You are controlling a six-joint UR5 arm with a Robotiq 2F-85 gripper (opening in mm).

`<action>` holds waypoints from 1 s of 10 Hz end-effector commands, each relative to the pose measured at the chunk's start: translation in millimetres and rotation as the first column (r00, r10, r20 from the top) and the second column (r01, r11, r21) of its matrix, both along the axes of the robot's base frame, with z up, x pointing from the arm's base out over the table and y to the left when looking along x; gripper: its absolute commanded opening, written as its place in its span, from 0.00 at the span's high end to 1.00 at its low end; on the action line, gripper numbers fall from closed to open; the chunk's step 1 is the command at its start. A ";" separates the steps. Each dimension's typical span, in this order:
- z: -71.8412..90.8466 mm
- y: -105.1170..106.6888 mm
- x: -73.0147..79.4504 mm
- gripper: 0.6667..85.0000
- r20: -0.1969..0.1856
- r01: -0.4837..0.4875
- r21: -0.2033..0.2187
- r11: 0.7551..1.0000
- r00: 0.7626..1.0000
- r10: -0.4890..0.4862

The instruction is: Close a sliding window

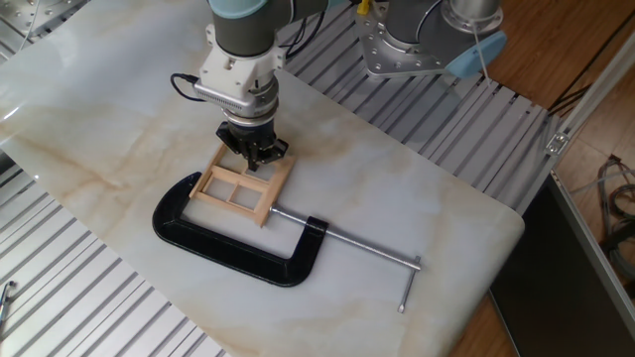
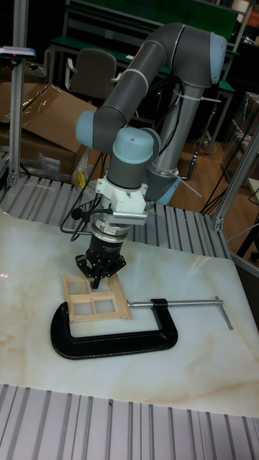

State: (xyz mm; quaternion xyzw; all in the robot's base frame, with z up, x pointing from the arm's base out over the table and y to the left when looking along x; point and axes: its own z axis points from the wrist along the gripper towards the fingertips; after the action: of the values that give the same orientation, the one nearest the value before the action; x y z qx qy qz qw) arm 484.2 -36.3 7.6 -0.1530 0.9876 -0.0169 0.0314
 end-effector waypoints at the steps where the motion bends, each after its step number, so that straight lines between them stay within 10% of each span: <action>1: 1.5 -0.6 1.3 1.00 0.003 0.001 0.009 1.000 1.000 -0.002; 10: 1.1 -11.7 4.5 1.00 0.007 -0.043 0.038 0.998 0.999 0.043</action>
State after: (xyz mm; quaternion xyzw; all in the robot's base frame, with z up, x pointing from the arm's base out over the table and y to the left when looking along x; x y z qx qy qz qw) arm 486.5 -46.1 7.8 -0.1714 0.9846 -0.0054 0.0334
